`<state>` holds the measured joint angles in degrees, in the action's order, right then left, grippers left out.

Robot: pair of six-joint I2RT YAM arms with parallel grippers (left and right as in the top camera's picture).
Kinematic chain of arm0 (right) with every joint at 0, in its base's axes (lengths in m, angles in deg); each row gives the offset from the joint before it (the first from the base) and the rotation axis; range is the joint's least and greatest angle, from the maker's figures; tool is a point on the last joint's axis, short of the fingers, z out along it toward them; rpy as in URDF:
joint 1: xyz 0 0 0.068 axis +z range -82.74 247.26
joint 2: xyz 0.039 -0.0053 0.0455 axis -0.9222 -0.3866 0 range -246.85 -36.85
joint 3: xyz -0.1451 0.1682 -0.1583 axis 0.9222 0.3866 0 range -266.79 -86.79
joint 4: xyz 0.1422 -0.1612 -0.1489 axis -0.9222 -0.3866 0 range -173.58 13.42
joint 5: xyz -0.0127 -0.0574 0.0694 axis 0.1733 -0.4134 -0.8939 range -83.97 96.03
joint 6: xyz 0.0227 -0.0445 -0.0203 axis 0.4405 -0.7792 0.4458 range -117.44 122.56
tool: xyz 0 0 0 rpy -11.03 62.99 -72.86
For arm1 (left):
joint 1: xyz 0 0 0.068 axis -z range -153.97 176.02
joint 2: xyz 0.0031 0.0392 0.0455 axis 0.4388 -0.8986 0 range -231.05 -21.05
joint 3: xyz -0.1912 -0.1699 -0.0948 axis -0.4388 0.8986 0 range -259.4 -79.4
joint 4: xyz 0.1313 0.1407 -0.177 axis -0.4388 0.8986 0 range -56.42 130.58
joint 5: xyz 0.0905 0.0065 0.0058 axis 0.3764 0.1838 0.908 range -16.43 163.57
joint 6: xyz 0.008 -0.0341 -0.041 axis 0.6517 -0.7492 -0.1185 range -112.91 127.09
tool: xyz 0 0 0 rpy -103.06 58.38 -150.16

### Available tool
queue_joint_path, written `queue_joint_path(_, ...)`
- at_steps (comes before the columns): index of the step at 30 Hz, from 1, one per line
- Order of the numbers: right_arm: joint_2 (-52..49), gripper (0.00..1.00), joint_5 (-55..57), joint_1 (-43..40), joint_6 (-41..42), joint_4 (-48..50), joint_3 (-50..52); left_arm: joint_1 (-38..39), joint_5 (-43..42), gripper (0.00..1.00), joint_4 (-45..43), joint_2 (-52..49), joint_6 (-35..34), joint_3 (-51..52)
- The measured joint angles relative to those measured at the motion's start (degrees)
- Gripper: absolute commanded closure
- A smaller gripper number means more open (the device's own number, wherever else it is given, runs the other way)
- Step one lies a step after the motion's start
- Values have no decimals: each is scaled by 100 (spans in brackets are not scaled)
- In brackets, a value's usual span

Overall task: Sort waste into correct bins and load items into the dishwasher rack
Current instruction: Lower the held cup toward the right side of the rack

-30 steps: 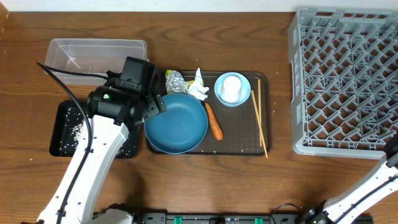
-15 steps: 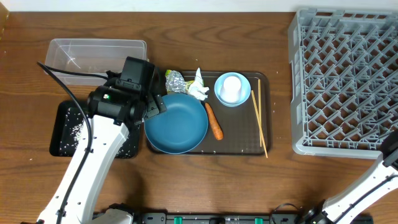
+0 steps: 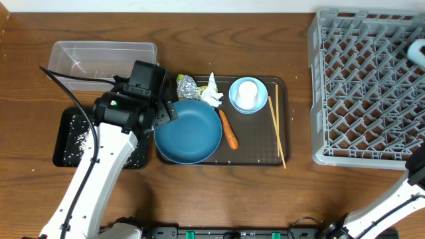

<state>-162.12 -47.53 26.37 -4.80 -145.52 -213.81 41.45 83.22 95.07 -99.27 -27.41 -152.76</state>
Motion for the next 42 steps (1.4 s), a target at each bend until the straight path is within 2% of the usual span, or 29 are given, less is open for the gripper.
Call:
queue_joint_path(4, 0, 99, -341, 63, -498, -608, 7, 0, 0, 2, 0, 0, 0, 0)
queue_joint_path(10, 7, 99, -549, 205, -977, -658, 470, 0, 0, 2, 0, 0, 0, 0)
queue_joint_path(19, 4, 99, -538, 424, -1071, 214, 2094, 0, 0, 2, 0, 0, -2, 0)
queue_joint_path(24, 13, 98, -223, 481, -758, 267, 2011, 0, 0, 2, 0, 0, -2, 0)
queue_joint_path(28, 133, 94, 581, 481, -315, 240, 1696, 0, 0, 2, 0, 0, 0, 0)
queue_joint_path(30, 249, 89, 1384, 470, 50, 221, 1565, 0, 0, 2, 0, 0, -2, 0)
queue_joint_path(36, 365, 68, 2739, 455, 765, -55, 1530, 0, 2, 2, -2, 0, -2, 0)
queue_joint_path(42, 398, 67, 3165, 485, 1222, -136, 1416, 0, 0, 2, 0, 0, -2, 0)
